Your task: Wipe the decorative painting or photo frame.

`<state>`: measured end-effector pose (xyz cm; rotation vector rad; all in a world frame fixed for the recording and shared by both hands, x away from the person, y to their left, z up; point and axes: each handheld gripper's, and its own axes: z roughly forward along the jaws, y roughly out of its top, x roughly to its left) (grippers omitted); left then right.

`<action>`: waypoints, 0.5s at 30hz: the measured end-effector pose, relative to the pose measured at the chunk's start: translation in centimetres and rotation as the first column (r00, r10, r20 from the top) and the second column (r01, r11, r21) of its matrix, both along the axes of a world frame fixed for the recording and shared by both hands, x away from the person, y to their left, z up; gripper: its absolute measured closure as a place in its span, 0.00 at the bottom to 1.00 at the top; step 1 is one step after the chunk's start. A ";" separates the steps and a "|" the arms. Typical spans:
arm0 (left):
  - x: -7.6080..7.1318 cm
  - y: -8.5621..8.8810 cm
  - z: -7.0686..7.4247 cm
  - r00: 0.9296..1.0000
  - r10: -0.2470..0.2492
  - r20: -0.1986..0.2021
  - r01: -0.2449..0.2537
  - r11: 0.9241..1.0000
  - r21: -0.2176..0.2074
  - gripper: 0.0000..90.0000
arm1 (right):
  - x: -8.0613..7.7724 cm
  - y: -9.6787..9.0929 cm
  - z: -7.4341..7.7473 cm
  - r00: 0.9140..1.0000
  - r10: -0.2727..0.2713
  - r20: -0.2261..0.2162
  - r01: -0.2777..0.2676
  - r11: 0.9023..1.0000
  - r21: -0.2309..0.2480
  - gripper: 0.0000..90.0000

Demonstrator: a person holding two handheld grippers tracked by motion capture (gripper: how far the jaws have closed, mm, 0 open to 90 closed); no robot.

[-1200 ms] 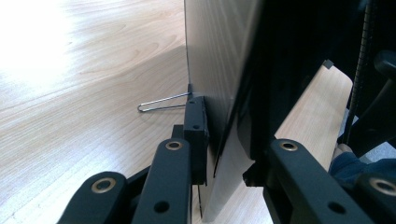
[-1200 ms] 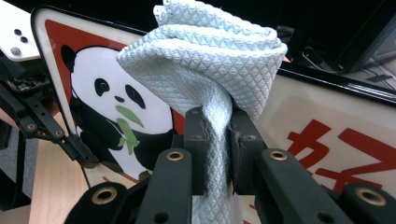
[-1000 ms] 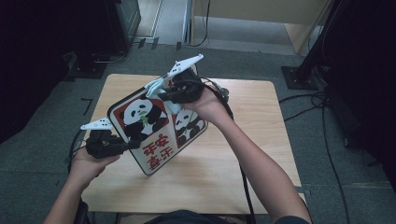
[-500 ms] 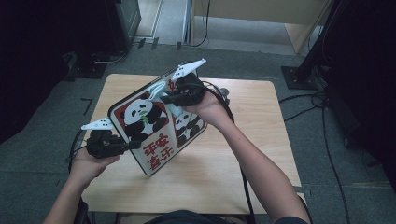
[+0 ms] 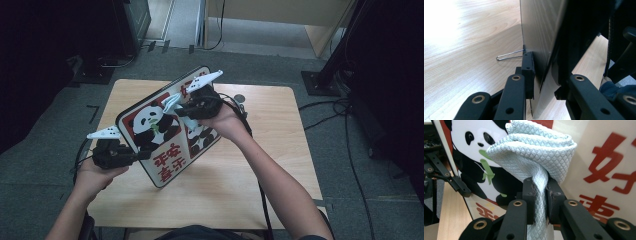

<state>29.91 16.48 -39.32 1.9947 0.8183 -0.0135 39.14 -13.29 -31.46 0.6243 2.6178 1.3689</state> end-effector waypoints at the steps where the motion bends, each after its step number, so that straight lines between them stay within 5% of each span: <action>1: 0.0 0.0 0.0 1.000 -0.001 0.000 0.001 1.000 0.000 0.84 | 0.0 0.0 -0.1 1.000 0.001 -0.001 -0.001 1.000 0.002 0.89; 15: 0.0 0.0 0.0 1.000 -0.004 -0.004 0.004 1.000 -0.005 0.84 | -0.6 -0.5 -2.1 1.000 0.004 -0.022 -0.004 1.000 -0.006 0.89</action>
